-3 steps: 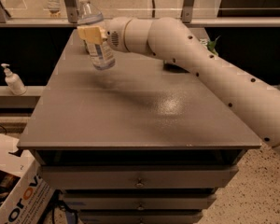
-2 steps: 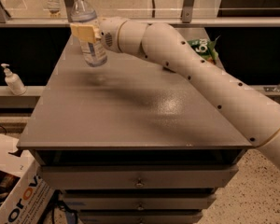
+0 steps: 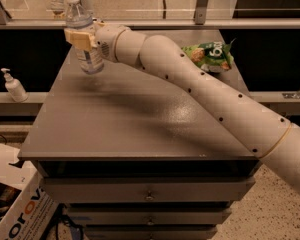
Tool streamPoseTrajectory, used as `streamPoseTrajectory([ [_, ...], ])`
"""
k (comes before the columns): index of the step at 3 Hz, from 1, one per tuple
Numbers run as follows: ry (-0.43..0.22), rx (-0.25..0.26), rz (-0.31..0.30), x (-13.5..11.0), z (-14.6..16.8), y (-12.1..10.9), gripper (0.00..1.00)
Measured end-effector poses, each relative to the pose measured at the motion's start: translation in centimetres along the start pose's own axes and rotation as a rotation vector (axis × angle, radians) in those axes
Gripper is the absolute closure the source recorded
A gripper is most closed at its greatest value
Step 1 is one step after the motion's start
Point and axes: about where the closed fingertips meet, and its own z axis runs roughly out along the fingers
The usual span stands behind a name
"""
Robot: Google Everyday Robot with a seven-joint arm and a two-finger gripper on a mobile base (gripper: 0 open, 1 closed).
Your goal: Place blue plastic bottle upright
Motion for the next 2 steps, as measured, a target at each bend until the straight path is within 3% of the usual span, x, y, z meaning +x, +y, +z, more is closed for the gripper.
streamPoseTrajectory([
  [2, -0.012, -0.002, 0.015, -3.3, 1.0, -1.3, 1.0],
])
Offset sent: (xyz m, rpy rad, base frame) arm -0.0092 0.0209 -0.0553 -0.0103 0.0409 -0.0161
